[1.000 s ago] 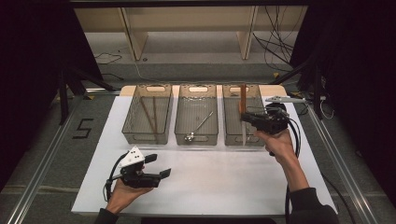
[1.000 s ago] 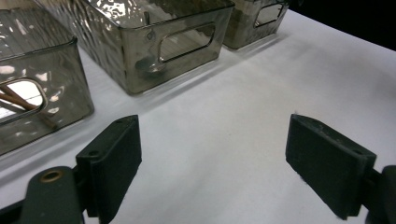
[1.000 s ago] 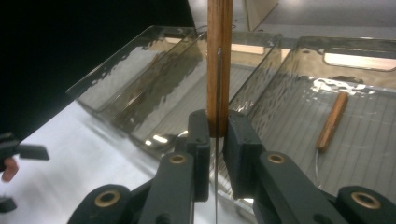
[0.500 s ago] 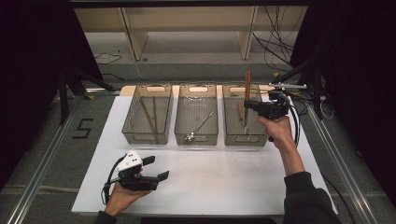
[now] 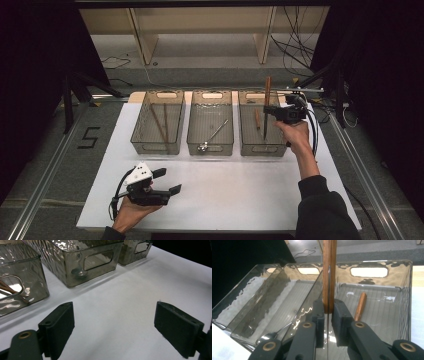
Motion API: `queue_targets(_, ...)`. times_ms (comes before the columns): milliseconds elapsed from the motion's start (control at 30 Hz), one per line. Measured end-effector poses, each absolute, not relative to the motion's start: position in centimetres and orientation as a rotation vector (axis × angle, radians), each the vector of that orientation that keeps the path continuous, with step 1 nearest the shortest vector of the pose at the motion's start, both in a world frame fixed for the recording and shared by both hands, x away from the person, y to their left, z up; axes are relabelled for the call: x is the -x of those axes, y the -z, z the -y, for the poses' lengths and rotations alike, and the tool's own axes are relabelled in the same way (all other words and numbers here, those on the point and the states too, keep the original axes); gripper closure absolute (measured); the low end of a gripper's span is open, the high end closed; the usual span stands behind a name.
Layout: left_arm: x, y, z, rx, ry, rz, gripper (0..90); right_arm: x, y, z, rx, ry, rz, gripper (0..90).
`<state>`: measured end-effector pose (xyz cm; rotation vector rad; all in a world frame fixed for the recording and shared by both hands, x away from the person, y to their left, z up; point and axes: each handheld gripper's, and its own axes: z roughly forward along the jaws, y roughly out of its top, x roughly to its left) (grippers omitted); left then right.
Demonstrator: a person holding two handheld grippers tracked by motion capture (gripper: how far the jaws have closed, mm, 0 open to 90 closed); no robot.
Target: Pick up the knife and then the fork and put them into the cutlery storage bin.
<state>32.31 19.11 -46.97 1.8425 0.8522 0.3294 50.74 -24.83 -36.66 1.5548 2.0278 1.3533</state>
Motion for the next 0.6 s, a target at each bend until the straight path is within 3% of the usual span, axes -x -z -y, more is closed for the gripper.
queue_targets(600, -32.3, 47.0, -19.2, -1.835, -0.328, -0.857, 16.3, -51.5, 39.1, 23.7, -1.596, -1.243, -2.063, 81.2)
